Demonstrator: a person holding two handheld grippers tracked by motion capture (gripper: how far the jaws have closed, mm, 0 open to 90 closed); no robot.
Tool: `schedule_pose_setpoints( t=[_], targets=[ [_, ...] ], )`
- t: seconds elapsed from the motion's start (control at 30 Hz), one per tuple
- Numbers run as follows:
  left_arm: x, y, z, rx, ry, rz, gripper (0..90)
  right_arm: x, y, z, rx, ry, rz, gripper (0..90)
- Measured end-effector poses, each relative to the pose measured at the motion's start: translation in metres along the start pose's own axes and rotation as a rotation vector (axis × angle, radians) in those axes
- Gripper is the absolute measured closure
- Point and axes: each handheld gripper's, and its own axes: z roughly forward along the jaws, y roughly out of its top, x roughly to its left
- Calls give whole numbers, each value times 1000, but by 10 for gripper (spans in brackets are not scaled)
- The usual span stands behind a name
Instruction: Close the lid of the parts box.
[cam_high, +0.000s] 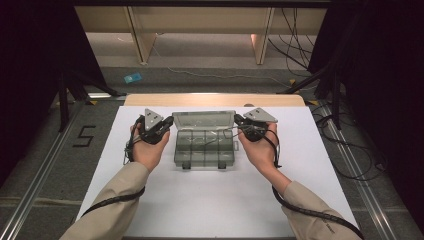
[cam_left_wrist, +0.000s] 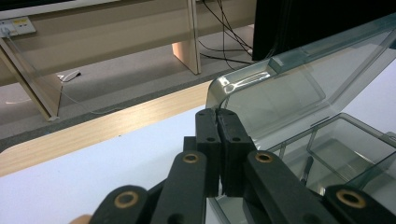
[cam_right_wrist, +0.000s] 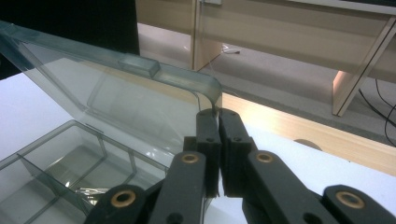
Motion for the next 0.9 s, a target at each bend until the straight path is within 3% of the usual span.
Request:
schedule_pose_setpoints(
  t=[0.47, 0.9],
  targets=[
    [-1, -6, -2, -2, -5, 11, 884, 2, -4, -5, -1, 7, -35, 884],
    [-2, -13, -5, 28, -11, 23, 896, 3, -7, -8, -7, 8, -53, 881]
  ],
)
